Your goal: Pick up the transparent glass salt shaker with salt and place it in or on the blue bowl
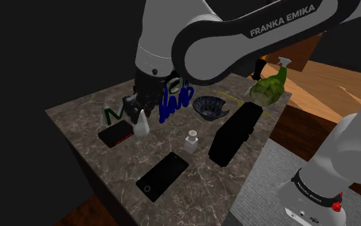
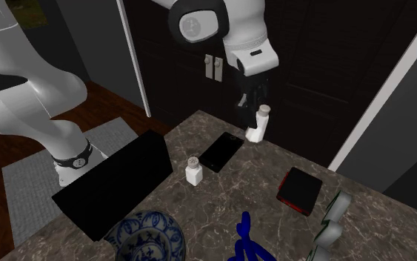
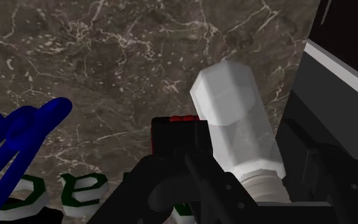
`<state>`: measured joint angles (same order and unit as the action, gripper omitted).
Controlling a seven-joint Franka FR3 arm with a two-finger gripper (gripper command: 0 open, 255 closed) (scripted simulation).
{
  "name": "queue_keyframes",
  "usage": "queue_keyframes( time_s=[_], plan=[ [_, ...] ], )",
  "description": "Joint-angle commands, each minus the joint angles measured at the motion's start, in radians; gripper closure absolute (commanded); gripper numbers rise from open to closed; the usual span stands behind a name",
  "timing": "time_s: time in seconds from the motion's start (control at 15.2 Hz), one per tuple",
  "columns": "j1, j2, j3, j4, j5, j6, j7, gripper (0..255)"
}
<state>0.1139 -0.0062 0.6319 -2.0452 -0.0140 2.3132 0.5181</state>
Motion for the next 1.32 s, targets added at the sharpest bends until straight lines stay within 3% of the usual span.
queue_keyframes(
  time_s=[0.0,0.66,1.25],
  plan=[
    [-0.001,-0.013,-0.001,0.019,0.011,-0.03,-0.008,255],
    [-0.054,-0.245,-0.16,-0.186,0.219,-0.045,-0.332,255],
    [-0.099,-0.376,-0.346,-0.306,0.28,-0.092,-0.596,255]
  ],
)
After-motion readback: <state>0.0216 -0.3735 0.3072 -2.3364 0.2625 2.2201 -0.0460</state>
